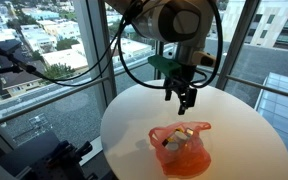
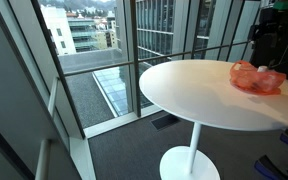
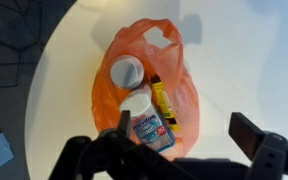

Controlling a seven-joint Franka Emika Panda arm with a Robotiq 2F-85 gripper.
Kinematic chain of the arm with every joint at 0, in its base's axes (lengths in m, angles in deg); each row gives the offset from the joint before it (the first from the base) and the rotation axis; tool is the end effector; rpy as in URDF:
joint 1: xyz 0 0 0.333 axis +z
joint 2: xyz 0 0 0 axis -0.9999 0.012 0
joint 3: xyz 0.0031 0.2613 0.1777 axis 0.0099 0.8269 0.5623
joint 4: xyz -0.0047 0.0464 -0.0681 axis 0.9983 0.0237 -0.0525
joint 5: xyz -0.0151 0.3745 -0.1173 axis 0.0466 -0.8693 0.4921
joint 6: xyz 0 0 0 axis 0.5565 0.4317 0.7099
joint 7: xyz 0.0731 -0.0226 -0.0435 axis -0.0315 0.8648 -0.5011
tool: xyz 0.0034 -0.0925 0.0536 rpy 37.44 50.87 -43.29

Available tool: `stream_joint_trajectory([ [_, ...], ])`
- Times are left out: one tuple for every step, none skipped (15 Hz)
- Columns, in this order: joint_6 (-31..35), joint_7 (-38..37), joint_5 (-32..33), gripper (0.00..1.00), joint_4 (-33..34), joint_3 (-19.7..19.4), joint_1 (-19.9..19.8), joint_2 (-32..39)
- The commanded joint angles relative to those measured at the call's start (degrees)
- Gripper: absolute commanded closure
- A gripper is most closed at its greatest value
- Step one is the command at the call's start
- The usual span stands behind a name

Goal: Put the blue box in the plastic bag

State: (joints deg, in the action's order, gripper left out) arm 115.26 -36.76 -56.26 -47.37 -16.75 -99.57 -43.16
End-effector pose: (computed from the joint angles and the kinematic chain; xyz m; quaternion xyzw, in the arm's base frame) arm 0.5366 -0.2290 0.3615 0.9612 -0.2607 -0.0851 0.0277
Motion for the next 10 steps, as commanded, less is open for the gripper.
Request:
stream_joint_trajectory([
  [-4.7,-0.8,3.5,0.00,-1.1,0.8,1.0,-5.1],
  [-5.6,-0.9,4.3,0.00,-1.4,1.0,1.3,-6.4],
  [-6.5,-1.0,5.1,0.00,-1.8,1.3,1.6,-7.7],
  [-7.4,-1.3,6.0,0.00,-2.1,1.6,1.8,-9.0],
  [-8.2,-1.5,6.7,0.00,-2.3,2.0,2.1,-10.1],
  [-9.1,-1.8,7.4,0.00,-2.6,2.3,2.3,-11.4],
  [-9.9,-2.0,8.0,0.00,-3.1,2.7,2.4,-12.8],
  [-10.3,-2.3,8.5,0.00,-3.8,3.1,2.5,-14.3],
  [-10.5,-2.4,9.0,0.00,-4.5,3.5,2.5,-15.8],
  [-10.8,-2.5,9.2,0.00,-5.1,3.9,2.6,-17.1],
])
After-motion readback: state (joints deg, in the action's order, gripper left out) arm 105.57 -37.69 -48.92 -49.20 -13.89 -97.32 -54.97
